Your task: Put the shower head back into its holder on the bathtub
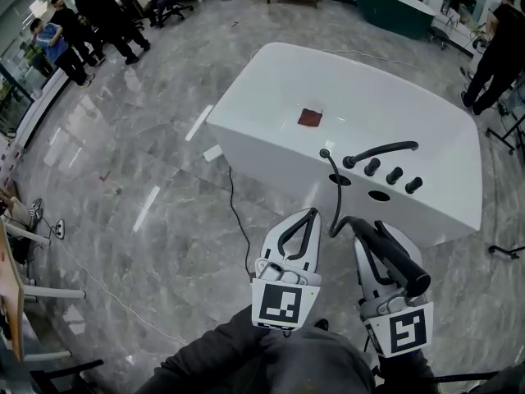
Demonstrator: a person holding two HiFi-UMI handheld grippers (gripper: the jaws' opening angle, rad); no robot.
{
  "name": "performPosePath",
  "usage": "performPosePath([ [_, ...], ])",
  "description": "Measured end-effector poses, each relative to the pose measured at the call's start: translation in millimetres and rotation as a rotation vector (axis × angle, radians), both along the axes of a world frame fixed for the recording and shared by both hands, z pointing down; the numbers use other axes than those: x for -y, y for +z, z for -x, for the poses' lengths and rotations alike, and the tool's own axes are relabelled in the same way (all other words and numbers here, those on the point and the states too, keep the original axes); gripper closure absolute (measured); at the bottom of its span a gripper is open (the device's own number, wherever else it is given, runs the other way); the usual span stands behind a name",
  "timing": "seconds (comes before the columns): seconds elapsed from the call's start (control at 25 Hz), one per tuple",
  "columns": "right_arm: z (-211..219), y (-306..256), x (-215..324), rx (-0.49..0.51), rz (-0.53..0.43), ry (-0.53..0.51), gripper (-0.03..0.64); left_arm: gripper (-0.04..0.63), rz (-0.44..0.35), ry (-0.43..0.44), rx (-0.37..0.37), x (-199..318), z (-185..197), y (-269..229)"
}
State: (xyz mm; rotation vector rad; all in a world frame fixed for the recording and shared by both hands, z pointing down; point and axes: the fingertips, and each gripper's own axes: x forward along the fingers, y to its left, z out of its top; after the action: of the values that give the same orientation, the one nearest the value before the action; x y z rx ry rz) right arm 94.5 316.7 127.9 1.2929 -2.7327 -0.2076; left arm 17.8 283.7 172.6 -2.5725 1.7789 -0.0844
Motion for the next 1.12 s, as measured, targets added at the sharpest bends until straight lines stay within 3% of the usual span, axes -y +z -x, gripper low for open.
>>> performPosePath([
  [0.32,18.8,-1.5,27.2,-0.004,0.006,0.033,0.477,0.592,0.029,0.034,-0.006,26.1,19.2,13.7],
  [0.84,4.2,-9.5,76.0,0.009,-0.003,0.046,0.476,0.592,0.037,0.062,0.024,84.8,3.9,10.1],
  [1.12,-5.3,3.0,110.7,0.027,0.048,0.027,0.477,0.592,0.079,0.052,0.035,127.4,-8.4,28.4],
])
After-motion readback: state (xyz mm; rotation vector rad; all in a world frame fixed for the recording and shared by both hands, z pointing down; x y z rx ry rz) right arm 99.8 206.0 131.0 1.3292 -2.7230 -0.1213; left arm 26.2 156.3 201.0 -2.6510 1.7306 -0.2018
